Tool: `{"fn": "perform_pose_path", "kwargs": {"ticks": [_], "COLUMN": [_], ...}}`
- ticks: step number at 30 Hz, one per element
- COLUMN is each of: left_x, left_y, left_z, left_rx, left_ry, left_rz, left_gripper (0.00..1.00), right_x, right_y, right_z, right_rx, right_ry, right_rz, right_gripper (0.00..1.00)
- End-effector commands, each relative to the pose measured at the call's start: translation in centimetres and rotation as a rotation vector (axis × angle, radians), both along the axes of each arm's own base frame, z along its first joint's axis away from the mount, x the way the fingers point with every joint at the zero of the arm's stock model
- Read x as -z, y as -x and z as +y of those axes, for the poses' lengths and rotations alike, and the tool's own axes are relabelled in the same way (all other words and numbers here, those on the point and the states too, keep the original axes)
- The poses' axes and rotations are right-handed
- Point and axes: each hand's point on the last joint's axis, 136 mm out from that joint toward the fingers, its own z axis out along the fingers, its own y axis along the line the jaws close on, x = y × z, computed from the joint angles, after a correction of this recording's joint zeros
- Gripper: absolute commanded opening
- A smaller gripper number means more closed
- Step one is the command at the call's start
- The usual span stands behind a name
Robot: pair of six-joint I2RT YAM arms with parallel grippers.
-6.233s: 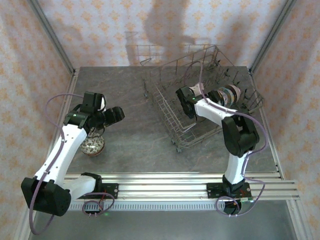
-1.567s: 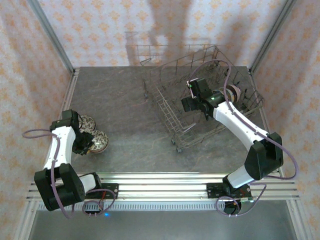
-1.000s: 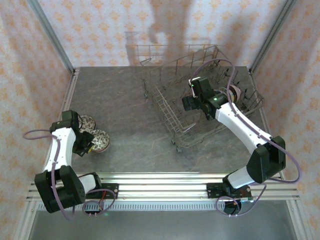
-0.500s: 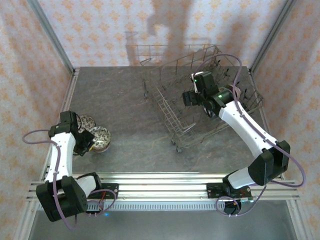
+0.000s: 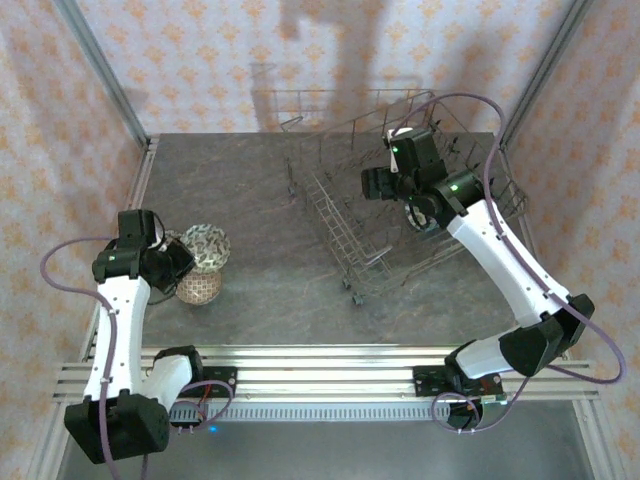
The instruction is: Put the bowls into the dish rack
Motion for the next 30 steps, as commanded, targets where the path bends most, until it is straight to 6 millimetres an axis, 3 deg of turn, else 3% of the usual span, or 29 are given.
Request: {"fn": "perform_pose_path", "kwargs": {"ticks": [1,7,13,18,22,30], "left_x": [-4.6,-6.6,-9.2,-10.2,-11.0,-11.6], "left_y": [-2.8,-5.3,-7.7,-9.1,-9.6,-9.6], "left_z": [-2.1,-5.7,-10.3,-13.6,-16.0,-18.8], "left_rx": [0.068,0.161,0.29,0.374,0.426,0.476], "left_ry": [0.027,0.068,0.078,0.067,0.072,0.067], "left_rz": [-0.18,-0.26,-0.324,-0.341,-0.366,-0.381], "left_gripper": [0.0,0.0,0.0,0.0,0.0,0.0], "right_x": [-1.0,-0.5,-0.9,-1.8,-1.4,0.3], "right_y": [1.3,2.1,2.9,3.6,3.5,3.1], "right_z": [2.0,6.8,10.4,12.9,13.1,12.6], "right_rx": [-0.026,-0.104,-0.173,-0.252,-0.248,-0.207], "right_ry": [-0.073,-0.181,-0.196,-0.277,-0.29,-0.255], "right_rz": [0.03,0.075,0.083,0.067,0.07,0.096], "right_gripper": [0.86,0.79,0.69,0.62,0.59,0.52]}}
